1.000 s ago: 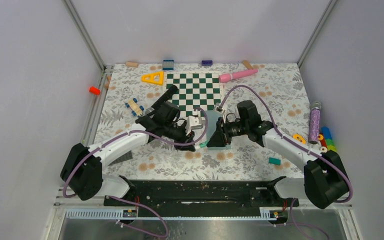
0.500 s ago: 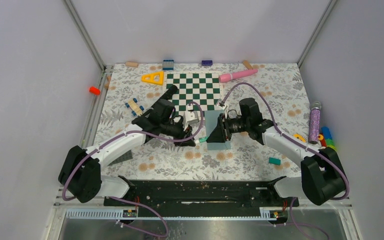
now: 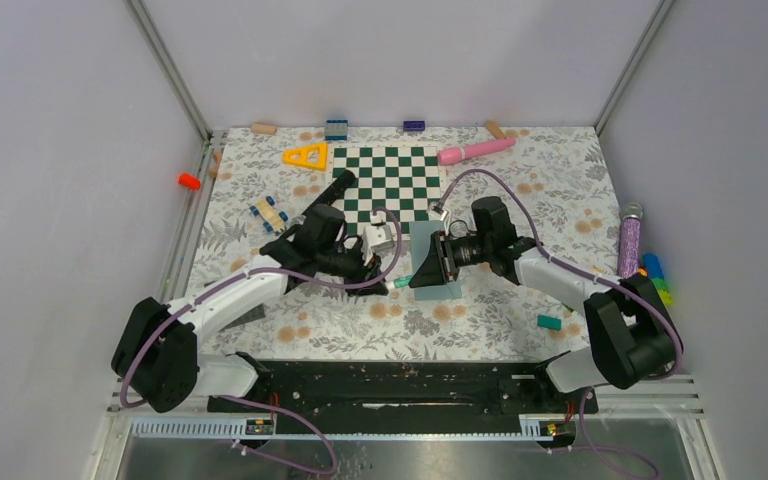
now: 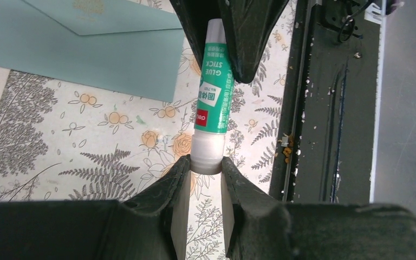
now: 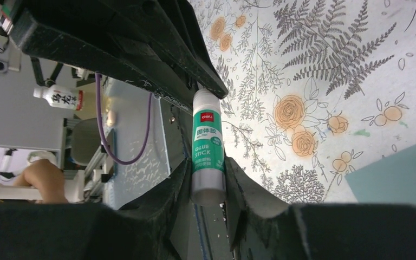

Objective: Place the letter into the envelope and seal it
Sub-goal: Close the solid glue cap on the solid glue.

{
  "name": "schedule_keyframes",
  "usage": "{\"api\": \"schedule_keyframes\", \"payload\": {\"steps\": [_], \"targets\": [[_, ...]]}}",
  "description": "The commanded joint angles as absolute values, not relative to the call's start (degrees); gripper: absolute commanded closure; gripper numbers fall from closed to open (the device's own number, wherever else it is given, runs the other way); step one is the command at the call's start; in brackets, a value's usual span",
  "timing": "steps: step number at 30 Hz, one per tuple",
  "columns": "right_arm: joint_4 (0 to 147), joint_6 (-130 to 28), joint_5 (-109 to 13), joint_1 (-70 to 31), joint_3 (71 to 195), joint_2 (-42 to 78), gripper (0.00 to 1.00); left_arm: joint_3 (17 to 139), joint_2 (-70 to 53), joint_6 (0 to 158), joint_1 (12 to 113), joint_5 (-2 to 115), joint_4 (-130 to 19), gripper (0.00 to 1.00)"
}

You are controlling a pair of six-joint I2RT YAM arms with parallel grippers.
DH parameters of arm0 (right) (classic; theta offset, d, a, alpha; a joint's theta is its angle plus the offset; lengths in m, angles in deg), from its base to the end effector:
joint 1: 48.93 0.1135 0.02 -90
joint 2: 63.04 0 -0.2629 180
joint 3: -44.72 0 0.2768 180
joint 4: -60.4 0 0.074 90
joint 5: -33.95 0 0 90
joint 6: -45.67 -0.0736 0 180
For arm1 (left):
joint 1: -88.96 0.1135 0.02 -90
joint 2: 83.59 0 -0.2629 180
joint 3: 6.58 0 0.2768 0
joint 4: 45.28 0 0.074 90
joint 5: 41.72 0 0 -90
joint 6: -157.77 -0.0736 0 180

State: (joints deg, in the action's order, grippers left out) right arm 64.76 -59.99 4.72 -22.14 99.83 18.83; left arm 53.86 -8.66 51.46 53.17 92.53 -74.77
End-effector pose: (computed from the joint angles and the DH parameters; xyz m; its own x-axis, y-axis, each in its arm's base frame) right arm 0.2604 0.2034 0.1923 -0.6837 -0.1975 -0.7026 -0.7295 0.1584 0.6654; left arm 0.2221 -0.2234 0.2101 -0.3086 0.4705 -0.8267 0.9511 0.1618 -0.2630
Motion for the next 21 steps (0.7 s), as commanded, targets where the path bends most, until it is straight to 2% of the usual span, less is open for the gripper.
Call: {"api": "schedule_keyframes", "payload": {"steps": [1,5,11,16,21], "targets": [[64.4,-65.2,6.2,-21.4,101.2,21.9,1.00,54.2,-12.5,53.4,52.1,88.9,-62.9,1.00],[64.5,-68.7,6.5,-20.2,102.5,24.1,1.00,54.5,-12.6,53.4,49.9,82.0,-62.1,1.00],[64.5,-68.3,7.5,-19.4,103.5,24.8,1.00,54.9,-12.0,53.2,48.7,82.8,-62.7,1.00],[64.4,-55.6,3.2,-18.2,100.2,20.1,1.00,57.1,-11.0,50.5,48.7,94.9,-68.4,1.00],[64.0,-47.2,0.8,-15.6,98.2,15.4,1.00,62.6,-7.3,43.9,48.8,110.2,-81.9,1.00]]}}
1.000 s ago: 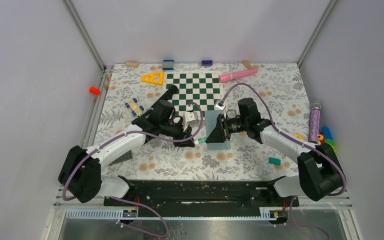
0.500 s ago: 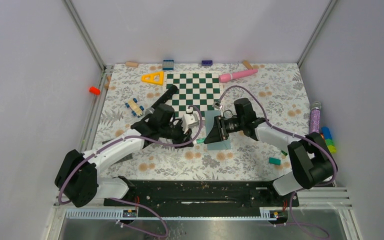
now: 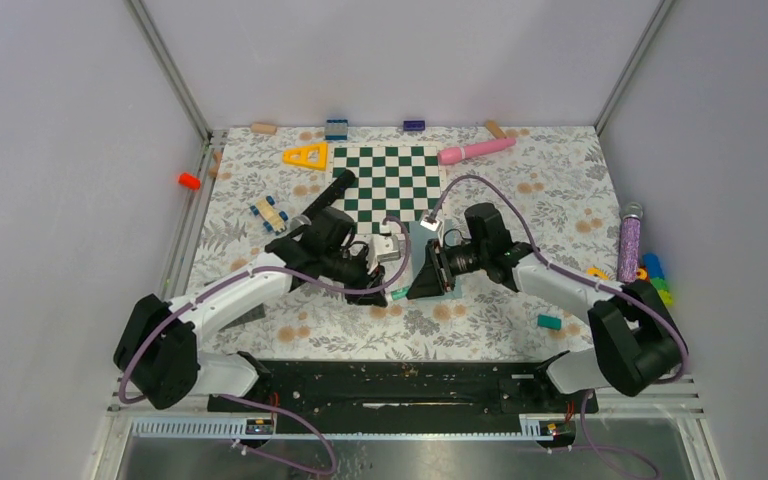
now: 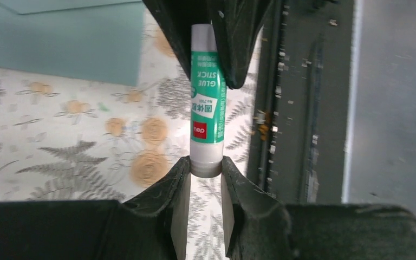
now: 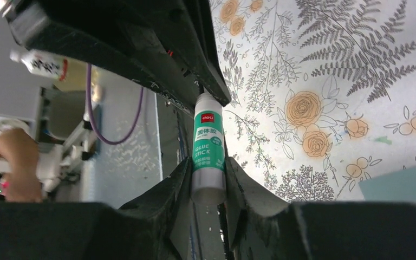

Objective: Place the letter into the envelope and seal it
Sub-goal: Close the solid glue cap on the solid glue.

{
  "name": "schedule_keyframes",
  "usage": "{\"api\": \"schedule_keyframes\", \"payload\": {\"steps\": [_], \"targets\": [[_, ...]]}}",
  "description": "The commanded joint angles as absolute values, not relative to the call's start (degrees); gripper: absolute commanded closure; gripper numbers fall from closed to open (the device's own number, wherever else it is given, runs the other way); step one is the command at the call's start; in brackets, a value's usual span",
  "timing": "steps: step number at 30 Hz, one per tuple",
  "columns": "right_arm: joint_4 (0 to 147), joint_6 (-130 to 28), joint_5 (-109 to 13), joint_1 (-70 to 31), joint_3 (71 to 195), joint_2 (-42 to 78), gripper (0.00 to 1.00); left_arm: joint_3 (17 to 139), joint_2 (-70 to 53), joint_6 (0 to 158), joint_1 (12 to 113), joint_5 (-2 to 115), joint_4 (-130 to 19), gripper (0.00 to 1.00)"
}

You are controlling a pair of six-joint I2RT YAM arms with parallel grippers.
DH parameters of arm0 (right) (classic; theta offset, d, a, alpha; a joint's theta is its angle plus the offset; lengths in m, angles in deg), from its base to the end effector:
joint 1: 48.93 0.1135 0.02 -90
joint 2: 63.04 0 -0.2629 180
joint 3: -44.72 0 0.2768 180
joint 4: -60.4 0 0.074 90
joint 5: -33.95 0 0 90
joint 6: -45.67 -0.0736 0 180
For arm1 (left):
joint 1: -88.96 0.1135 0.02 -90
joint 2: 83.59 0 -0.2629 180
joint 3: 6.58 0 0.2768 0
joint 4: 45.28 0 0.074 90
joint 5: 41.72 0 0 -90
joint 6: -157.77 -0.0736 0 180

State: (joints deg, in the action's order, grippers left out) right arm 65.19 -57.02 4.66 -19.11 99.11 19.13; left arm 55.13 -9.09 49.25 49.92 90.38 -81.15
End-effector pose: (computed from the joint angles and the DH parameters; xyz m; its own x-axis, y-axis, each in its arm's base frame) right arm 0.2473 0.2157 0.1857 -0.6492 -0.2482 -0.7190 -0.7568 0.1163 0.6432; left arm 0.2055 -0.2302 0.2090 -0.2953 0.5429 -0.7862 0.9545 0.1318 -0.2675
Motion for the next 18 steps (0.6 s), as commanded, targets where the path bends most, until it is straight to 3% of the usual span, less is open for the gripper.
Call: {"api": "schedule_keyframes", "payload": {"steps": [1,4,10,14,18], "targets": [[64.0,-45.9,0.4,-15.0,97.9,14.2,1.00,63.8,-6.4,42.2,48.7,111.8,-84.9,1.00],[64.0,-45.9,-0.7,-13.7,97.6,13.0,1.00,65.1,-5.3,42.6,48.8,110.7,-86.0,1.00],[65.1,-57.2,1.8,-12.9,101.4,17.6,1.00,58.5,-12.4,55.3,48.7,93.2,-67.4,1.00],[67.2,-63.5,5.2,-12.7,104.0,22.4,1.00,58.8,-13.5,57.4,48.4,83.3,-65.4,1.00],[67.6,-64.6,6.4,-10.5,104.4,24.0,1.00,59.3,-13.1,58.7,48.4,80.9,-64.5,1.00]]}}
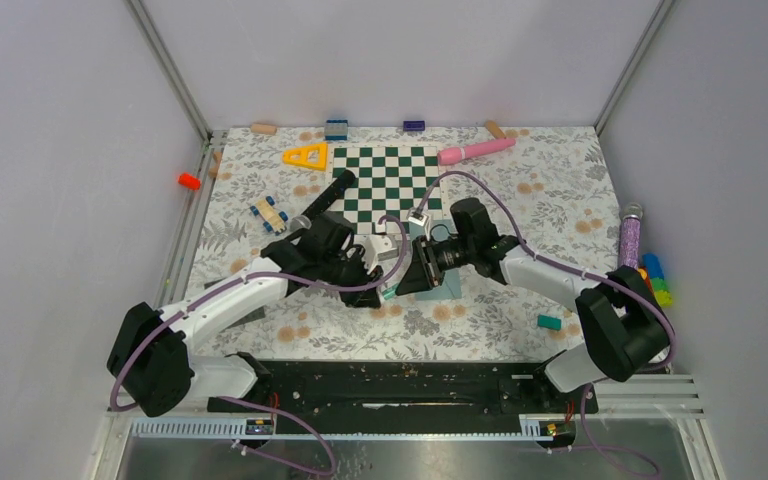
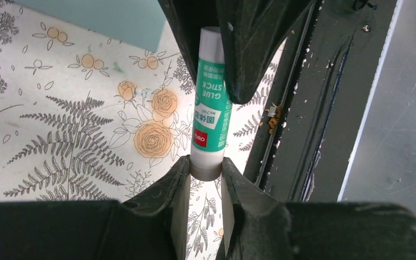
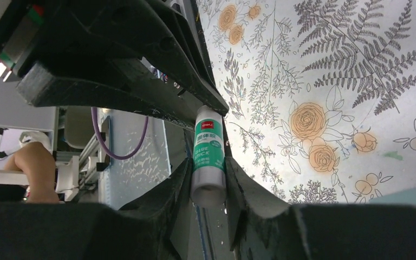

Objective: Place the letter into the envelope and seal it
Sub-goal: Close the solid glue cap on the solid glue, then place the solid glue at the center of the board.

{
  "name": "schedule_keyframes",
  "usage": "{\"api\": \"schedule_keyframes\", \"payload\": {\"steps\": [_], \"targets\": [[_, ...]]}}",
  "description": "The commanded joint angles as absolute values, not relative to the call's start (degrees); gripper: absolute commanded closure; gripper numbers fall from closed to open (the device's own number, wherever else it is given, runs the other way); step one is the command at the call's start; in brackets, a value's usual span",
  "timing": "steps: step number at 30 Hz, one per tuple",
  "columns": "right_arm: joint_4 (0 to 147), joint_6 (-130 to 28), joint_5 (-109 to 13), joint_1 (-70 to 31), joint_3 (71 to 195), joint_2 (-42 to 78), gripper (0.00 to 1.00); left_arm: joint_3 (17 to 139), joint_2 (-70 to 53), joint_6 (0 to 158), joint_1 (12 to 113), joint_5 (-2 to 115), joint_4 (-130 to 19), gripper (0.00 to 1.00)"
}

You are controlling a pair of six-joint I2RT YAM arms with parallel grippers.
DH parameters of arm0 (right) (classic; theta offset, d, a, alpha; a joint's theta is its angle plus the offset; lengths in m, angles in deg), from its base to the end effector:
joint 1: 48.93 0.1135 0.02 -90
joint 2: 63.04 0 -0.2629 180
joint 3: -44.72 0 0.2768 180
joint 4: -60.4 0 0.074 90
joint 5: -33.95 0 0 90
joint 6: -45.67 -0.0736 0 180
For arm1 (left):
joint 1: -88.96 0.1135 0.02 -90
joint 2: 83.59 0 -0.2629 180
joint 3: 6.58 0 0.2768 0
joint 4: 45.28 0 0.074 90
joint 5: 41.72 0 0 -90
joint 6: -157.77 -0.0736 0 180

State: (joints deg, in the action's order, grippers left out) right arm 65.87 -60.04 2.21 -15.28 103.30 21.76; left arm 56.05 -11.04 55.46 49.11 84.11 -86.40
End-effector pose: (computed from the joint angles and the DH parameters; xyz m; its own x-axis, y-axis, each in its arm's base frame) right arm 0.2487 0.2407 0.1938 -0.6630 -0.2702 -0.6981 -0.7421 0.1144 0.6605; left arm 0.2011 -0.2239 0.2127 -0.4122 0.5692 -0.7114 0.9109 0.2715 -0.3107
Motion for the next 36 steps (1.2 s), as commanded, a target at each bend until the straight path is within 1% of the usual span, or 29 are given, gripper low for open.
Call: {"api": "schedule_keyframes", "payload": {"steps": [1,6,7,9,11,13,14,15,19,22,24,26,31,36], "targets": [[68.8,-63.3,6.1,-9.5,104.7,24.0,1.00,59.3,-12.9,58.8,48.3,81.0,-64.4,1.00],[72.2,-58.8,4.5,-7.7,105.8,23.5,1.00,59.1,-13.5,58.8,48.3,81.5,-64.6,1.00],[74.5,-57.0,3.6,-7.8,106.3,23.3,0.91,59.0,-13.6,58.5,48.4,81.6,-64.7,1.00],[79.6,-52.4,2.0,-8.3,108.3,22.5,0.60,58.6,-14.0,57.6,48.7,81.9,-65.2,1.00],[83.6,-48.0,1.3,-9.8,110.3,21.4,0.37,57.8,-14.4,56.2,49.5,82.8,-65.3,1.00],[85.2,-45.9,0.3,-13.2,110.5,20.0,0.17,56.6,-14.8,55.1,51.0,83.5,-65.4,1.00],[85.1,-45.6,0.2,-15.0,110.4,19.1,0.05,56.0,-15.0,54.3,51.8,83.8,-65.4,1.00],[85.1,-45.6,0.1,-16.9,110.2,18.4,0.01,55.6,-15.3,53.1,52.4,83.4,-65.7,1.00],[85.0,-45.9,-0.6,-24.2,109.7,15.1,0.00,55.0,-15.8,50.3,55.7,83.5,-68.5,1.00],[85.1,-45.8,-2.2,-27.1,109.0,12.1,0.00,55.2,-15.5,47.1,56.3,81.8,-72.3,1.00],[85.2,-44.9,-4.3,-27.9,108.6,9.6,0.00,55.4,-14.8,46.4,56.5,78.8,-74.6,1.00],[85.3,-44.6,-7.3,-28.5,108.1,7.4,0.01,56.1,-13.1,47.1,56.4,72.8,-77.0,1.00],[85.6,-40.0,-13.1,-29.3,107.3,3.3,0.01,63.0,-0.9,48.8,56.7,59.6,-90.6,1.00],[85.5,-39.6,-14.0,-30.3,106.9,2.1,0.00,64.7,8.8,51.5,57.8,52.8,-93.7,1.00]]}}
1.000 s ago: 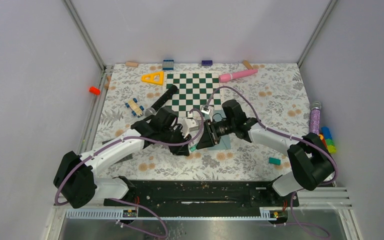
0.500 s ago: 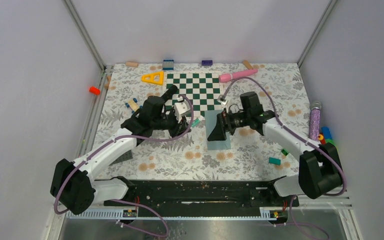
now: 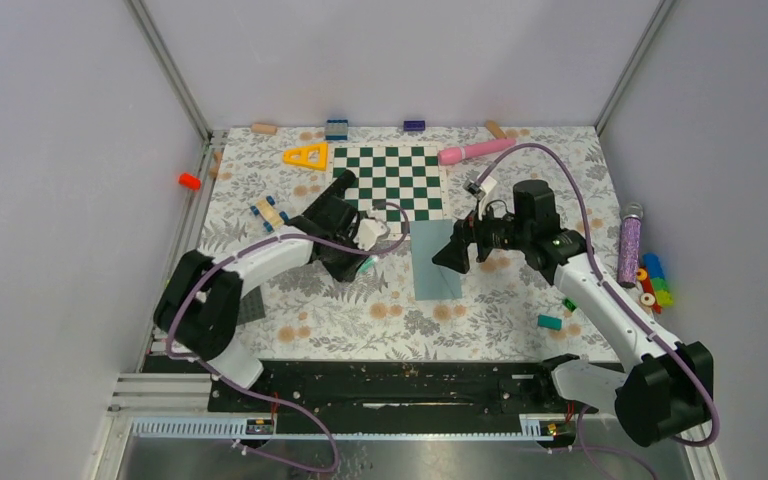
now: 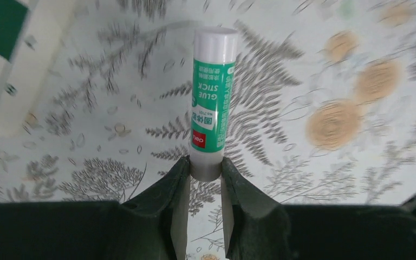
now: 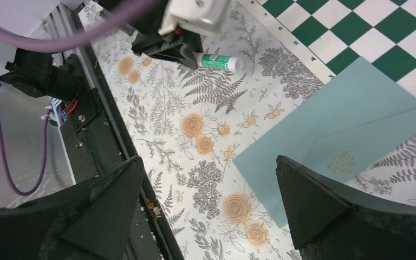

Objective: Place the letter into the envelope and seal it
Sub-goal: Place the solid glue at the center of the board.

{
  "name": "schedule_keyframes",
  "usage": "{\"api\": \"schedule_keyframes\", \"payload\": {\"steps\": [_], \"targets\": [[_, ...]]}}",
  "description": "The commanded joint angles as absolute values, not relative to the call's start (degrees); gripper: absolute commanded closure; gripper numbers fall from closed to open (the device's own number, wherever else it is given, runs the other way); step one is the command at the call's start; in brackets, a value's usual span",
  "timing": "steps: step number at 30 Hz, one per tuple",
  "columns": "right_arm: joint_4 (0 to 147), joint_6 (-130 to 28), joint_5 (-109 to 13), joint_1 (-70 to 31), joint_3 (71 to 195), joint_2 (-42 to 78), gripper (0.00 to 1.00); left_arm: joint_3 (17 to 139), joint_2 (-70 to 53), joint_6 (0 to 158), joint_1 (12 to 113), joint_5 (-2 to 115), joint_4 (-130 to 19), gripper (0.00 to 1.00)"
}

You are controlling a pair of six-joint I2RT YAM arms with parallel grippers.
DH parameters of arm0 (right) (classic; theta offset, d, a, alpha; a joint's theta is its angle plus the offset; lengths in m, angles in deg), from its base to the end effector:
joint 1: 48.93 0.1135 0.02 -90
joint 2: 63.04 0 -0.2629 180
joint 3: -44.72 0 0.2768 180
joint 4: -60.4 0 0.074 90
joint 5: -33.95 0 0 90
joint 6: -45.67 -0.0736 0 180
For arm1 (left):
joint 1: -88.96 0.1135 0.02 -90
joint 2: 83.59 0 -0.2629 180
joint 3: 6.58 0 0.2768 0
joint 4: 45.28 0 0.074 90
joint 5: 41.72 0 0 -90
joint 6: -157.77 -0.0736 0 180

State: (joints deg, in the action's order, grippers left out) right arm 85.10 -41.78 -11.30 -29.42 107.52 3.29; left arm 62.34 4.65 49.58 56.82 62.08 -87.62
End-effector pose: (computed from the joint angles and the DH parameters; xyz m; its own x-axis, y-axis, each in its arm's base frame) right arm 0.2673 0.1497 0.2775 -0.4088 -0.1784 -0.8950 -0.8409 0.4548 0.2935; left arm 0.2804 -0.1969 0.1567 -0.5168 0.6827 -0.5165 0.8146 0.5778 -0.0513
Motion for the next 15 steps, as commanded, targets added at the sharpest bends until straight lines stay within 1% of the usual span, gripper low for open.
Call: {"api": "schedule_keyframes", "payload": {"steps": [1,7,8,9,12,15], "targets": [[85.5,-39.5,-14.0,-30.6,106.9,2.0,0.00,65.0,10.2,51.9,58.2,52.1,-93.7,1.00],[85.5,-39.6,-13.2,-32.0,106.6,2.0,0.01,67.8,16.3,53.1,58.6,54.3,-93.9,1.00],[85.4,-39.7,-13.0,-32.1,106.7,2.0,0.00,68.1,17.0,53.4,58.6,54.0,-93.9,0.96],[85.4,-39.6,-12.9,-32.2,106.7,2.1,0.00,68.4,17.7,53.7,58.6,53.7,-93.8,0.94],[85.2,-39.7,-12.8,-32.4,106.5,2.0,0.00,69.0,19.2,54.1,58.6,53.5,-93.8,0.91],[85.2,-39.7,-12.5,-32.5,106.6,2.2,0.00,69.4,19.9,54.2,58.6,53.7,-94.3,0.81]]}}
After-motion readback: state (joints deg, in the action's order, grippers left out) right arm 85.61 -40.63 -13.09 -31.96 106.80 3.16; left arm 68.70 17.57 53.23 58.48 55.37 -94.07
